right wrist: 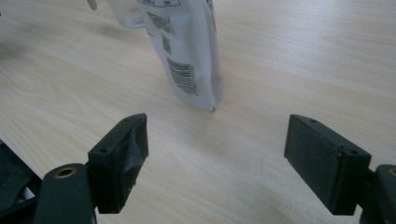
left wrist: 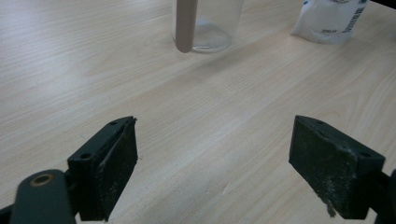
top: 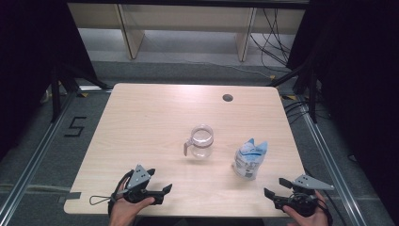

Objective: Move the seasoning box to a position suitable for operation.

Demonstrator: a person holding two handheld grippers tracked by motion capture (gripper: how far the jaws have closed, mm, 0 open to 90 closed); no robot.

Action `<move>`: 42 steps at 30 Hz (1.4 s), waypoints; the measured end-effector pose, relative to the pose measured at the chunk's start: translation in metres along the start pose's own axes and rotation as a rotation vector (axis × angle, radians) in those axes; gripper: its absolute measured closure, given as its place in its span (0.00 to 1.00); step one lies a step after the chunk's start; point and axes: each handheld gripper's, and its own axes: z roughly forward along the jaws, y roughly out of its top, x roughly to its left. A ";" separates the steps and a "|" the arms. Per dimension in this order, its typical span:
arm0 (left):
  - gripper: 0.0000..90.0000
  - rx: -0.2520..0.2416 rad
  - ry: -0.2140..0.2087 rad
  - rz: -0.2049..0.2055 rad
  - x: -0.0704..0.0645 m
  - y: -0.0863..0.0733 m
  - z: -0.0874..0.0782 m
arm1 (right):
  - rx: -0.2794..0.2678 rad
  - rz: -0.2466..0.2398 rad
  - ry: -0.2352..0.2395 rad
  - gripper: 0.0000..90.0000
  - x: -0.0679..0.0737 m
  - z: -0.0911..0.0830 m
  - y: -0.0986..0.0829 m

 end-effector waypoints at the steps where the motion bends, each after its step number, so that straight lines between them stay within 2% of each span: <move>1: 0.17 -0.012 0.002 -0.015 0.000 0.000 0.000 | -0.011 0.002 -0.003 0.25 0.000 0.001 0.000; 3: 0.17 -0.011 0.010 -0.012 0.002 0.000 0.000 | -0.009 0.005 -0.002 0.26 0.000 0.000 0.000; 4: 0.17 -0.015 0.010 -0.014 0.002 0.001 0.000 | -0.020 -0.021 -0.009 0.26 -0.002 0.001 0.000; 8: 0.17 -0.033 0.011 -0.016 0.002 0.003 0.002 | -0.026 -0.023 -0.007 0.26 -0.002 0.001 0.000; 9: 0.17 -0.018 0.019 -0.006 0.001 0.004 0.002 | -0.024 -0.021 -0.004 0.26 -0.002 0.001 0.000; 11: 0.17 -0.020 0.014 0.008 0.002 0.006 0.004 | -0.017 -0.034 -0.014 0.26 -0.003 0.000 0.001; 14: 0.19 -0.019 0.020 0.014 0.002 0.010 0.009 | -0.022 -0.021 -0.010 0.26 -0.003 0.000 0.001; 15: 0.20 -0.019 0.019 0.026 0.003 0.011 0.010 | -0.026 0.004 -0.003 0.26 -0.001 0.001 0.000; 16: 0.20 -0.028 0.019 0.011 0.003 0.012 0.012 | -0.026 -0.009 -0.011 0.26 -0.003 0.001 0.000; 17: 0.21 -0.022 0.026 0.020 0.004 0.014 0.012 | -0.033 -0.021 -0.013 0.26 -0.004 0.000 0.000; 20: 0.23 -0.031 0.028 0.026 0.007 0.019 0.016 | -0.029 -0.013 -0.013 0.26 -0.004 0.001 0.000; 23: 0.25 -0.037 0.021 0.028 0.008 0.025 0.024 | -0.032 -0.014 -0.010 0.26 -0.005 0.001 0.000; 24: 0.27 -0.038 0.017 0.029 0.007 0.027 0.027 | -0.026 0.017 -0.008 0.26 -0.002 0.000 -0.001; 25: 0.28 -0.037 0.017 0.044 0.007 0.030 0.030 | -0.022 0.028 -0.003 0.26 -0.001 -0.002 0.000; 26: 0.28 -0.036 0.013 0.047 0.006 0.033 0.034 | -0.039 -0.011 -0.011 0.26 -0.004 -0.001 0.000; 27: 0.29 -0.034 0.008 0.059 0.005 0.035 0.037 | -0.039 -0.019 -0.013 0.26 -0.005 -0.001 0.000; 28: 0.30 -0.030 0.010 0.064 0.005 0.038 0.041 | -0.026 0.009 -0.009 0.26 -0.003 -0.002 0.000; 29: 0.31 -0.032 0.008 0.069 0.005 0.040 0.044 | -0.035 -0.019 -0.015 0.26 -0.005 -0.001 0.000; 31: 0.32 -0.037 -0.001 0.075 0.007 0.044 0.051 | -0.052 -0.028 -0.011 0.26 -0.005 -0.001 0.000; 32: 0.33 -0.035 0.000 0.081 0.008 0.046 0.053 | -0.029 0.022 0.000 0.26 -0.002 -0.002 0.000; 35: 0.35 -0.034 -0.009 0.097 0.012 0.051 0.062 | -0.039 0.007 0.004 0.26 -0.002 0.000 0.000; 36: 0.35 -0.038 -0.005 0.097 0.012 0.052 0.065 | -0.038 -0.017 0.001 0.26 -0.003 -0.001 0.000; 39: 0.36 -0.035 -0.007 0.107 0.014 0.056 0.072 | -0.040 -0.008 0.005 0.26 -0.002 0.000 0.000; 42: 0.39 -0.027 -0.012 0.112 0.015 0.059 0.079 | -0.043 -0.027 0.002 0.25 -0.003 0.000 0.000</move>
